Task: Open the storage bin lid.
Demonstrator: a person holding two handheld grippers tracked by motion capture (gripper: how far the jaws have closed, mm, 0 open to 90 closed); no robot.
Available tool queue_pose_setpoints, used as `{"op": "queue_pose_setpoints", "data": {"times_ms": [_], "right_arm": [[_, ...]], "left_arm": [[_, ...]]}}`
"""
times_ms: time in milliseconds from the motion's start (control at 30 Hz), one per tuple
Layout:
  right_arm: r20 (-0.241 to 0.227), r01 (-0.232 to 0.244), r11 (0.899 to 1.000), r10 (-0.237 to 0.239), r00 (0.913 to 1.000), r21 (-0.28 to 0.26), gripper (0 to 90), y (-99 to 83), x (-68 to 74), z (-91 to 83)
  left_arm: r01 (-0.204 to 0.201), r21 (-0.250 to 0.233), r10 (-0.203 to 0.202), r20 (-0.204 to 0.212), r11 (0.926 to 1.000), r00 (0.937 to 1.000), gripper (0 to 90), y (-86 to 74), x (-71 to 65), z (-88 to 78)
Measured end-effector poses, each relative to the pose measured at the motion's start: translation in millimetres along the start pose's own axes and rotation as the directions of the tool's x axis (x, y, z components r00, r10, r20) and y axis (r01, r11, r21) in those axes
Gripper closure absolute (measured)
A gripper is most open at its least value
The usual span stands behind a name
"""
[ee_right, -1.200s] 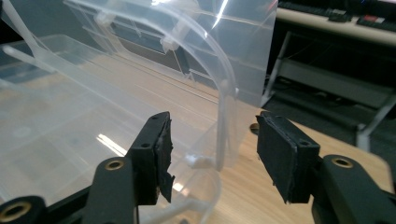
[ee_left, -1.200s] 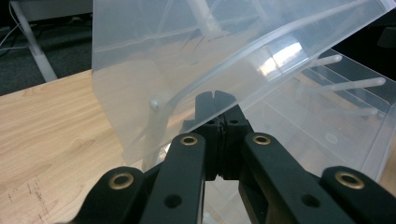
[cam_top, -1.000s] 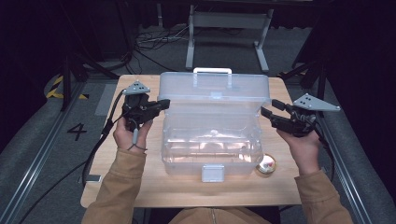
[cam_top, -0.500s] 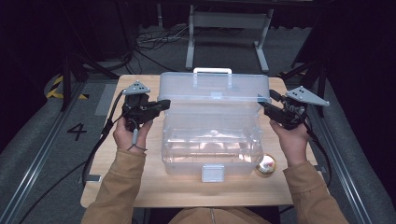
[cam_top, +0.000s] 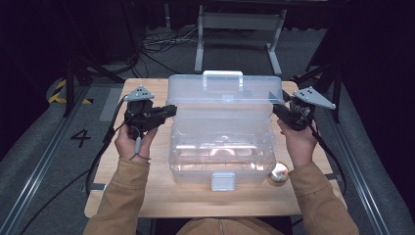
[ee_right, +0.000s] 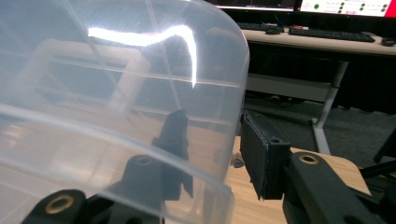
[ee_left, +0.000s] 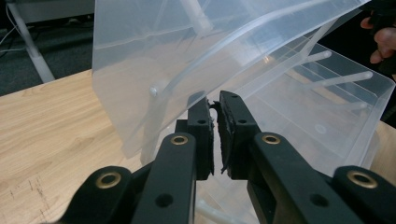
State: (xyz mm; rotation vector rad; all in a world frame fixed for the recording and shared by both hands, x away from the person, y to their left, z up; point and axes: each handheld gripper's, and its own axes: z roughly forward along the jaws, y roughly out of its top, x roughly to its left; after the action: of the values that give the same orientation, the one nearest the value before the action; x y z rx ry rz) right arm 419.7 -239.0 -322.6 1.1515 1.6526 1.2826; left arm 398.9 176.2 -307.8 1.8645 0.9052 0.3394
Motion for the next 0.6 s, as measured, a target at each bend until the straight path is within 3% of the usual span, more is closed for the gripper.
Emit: {"op": "queue_pose_setpoints", "data": {"times_ms": [167, 433, 600], "right_arm": [[0.039, 0.027, 1.000, -0.027, 0.9989, -0.015, 67.8, -0.8, 0.6, 5.0], [0.068, -0.001, 0.998, 0.005, 0.9977, -0.067, 76.6, 0.4, -0.8, 7.1], [0.060, -0.016, 0.998, 0.020, 0.9980, -0.065, 78.9, 2.8, -5.4, 12.4]], "left_arm": [[-0.018, 0.006, 0.018, 0.002, 0.9998, 0.9998, 80.6, -1.7, -2.8, -3.0], [-0.039, 0.015, 0.039, -0.002, 0.9991, 0.9992, 78.8, -5.2, -6.4, -8.3], [-0.041, 0.023, 0.041, 0.003, 0.9989, 0.9992, 77.7, -7.8, -6.9, -12.4]]}}
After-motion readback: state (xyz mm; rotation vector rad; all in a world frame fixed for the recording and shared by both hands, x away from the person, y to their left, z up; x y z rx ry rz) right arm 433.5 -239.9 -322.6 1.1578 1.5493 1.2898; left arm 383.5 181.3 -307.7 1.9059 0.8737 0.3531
